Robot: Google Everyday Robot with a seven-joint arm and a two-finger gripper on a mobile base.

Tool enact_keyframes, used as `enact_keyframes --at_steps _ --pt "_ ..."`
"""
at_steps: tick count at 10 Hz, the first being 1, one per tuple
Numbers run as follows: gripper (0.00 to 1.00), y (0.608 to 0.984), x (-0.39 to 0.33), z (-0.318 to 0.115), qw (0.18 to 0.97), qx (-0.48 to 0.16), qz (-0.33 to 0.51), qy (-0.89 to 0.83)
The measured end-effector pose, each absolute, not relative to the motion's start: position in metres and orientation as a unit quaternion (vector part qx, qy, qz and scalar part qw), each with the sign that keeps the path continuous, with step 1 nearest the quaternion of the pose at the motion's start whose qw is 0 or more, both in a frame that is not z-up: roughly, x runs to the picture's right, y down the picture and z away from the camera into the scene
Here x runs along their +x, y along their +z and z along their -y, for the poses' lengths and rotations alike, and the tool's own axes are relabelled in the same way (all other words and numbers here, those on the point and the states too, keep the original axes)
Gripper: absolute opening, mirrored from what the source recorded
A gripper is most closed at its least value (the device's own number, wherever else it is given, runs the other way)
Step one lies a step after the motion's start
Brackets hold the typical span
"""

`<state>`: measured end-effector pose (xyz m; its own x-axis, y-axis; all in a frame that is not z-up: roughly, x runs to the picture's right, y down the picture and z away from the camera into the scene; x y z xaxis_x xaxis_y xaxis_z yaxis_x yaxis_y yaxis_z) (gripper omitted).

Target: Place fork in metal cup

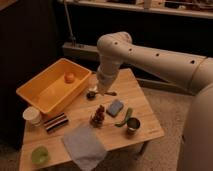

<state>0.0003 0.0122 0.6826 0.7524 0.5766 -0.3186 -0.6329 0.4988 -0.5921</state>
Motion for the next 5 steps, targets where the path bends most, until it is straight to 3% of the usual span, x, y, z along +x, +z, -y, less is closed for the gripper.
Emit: enact_keyframes --at_steps 5 --pt "0.00 0.655 0.078 -0.066 0.821 -0.363 -0.099 0.430"
